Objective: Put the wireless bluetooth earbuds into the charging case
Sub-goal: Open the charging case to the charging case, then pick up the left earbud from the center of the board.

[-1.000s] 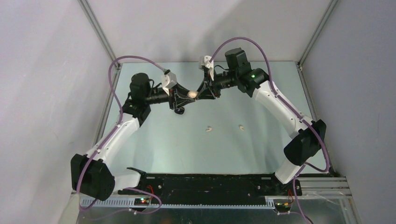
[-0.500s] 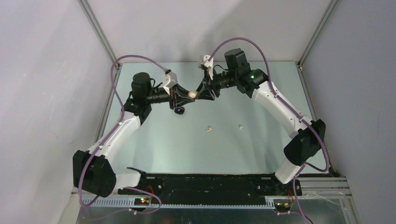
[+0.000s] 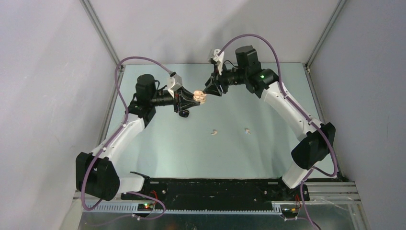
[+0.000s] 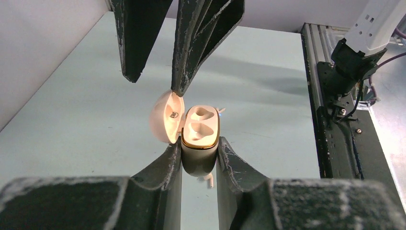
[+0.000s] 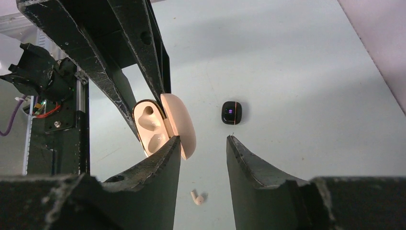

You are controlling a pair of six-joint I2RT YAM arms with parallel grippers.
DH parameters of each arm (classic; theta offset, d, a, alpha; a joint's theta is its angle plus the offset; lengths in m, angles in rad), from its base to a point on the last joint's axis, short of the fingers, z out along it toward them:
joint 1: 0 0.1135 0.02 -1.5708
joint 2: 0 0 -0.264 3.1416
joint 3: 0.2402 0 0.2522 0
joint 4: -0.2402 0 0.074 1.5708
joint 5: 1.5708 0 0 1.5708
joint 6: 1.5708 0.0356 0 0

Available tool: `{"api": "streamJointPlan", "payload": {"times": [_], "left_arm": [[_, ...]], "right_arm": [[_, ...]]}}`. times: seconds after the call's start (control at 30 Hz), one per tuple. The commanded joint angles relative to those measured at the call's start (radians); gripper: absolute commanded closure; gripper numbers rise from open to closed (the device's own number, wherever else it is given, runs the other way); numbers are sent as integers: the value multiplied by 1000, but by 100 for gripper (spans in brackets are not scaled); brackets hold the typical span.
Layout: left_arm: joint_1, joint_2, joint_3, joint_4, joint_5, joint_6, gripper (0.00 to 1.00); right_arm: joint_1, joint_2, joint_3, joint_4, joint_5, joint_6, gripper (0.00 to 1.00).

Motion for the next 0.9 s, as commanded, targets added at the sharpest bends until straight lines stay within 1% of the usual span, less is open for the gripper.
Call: {"api": "streamJointPlan", "payload": {"times": [0.0,0.1,0.2,0.3,0.4,0.53,0.6,0.7,0.77,0.87], "left_arm": [[-3,-9,24,20,30,22,100],[-1,-5,22,22,19,10,100],[7,5,23,27,16,-24,100],[12,8,23,37,16,-42,100],[13,9,25,45,14,-59,100],[14,9,21,61,-1,-105,100],[15,5,17,68,-7,-130,100],[20,-1,9,76,-16,-152,100],[29,-2,6,81,-16,-193,100],[43,-1,0,90,-13,-222,100]], "right_arm": [[-1,-18,41,40,25,12,56],[-2,-25,43,34,13,19,56],[-13,-50,51,32,-40,36,54],[-33,-99,62,17,-76,63,51],[-65,-158,45,-27,-93,48,49],[-133,-233,-74,-77,-79,-13,47],[-166,-265,-181,-87,-78,-29,47],[-194,-304,-293,-105,-51,-84,46],[-201,-324,-378,-135,-21,-164,47],[-237,-322,-471,-216,-12,-351,51]]}}
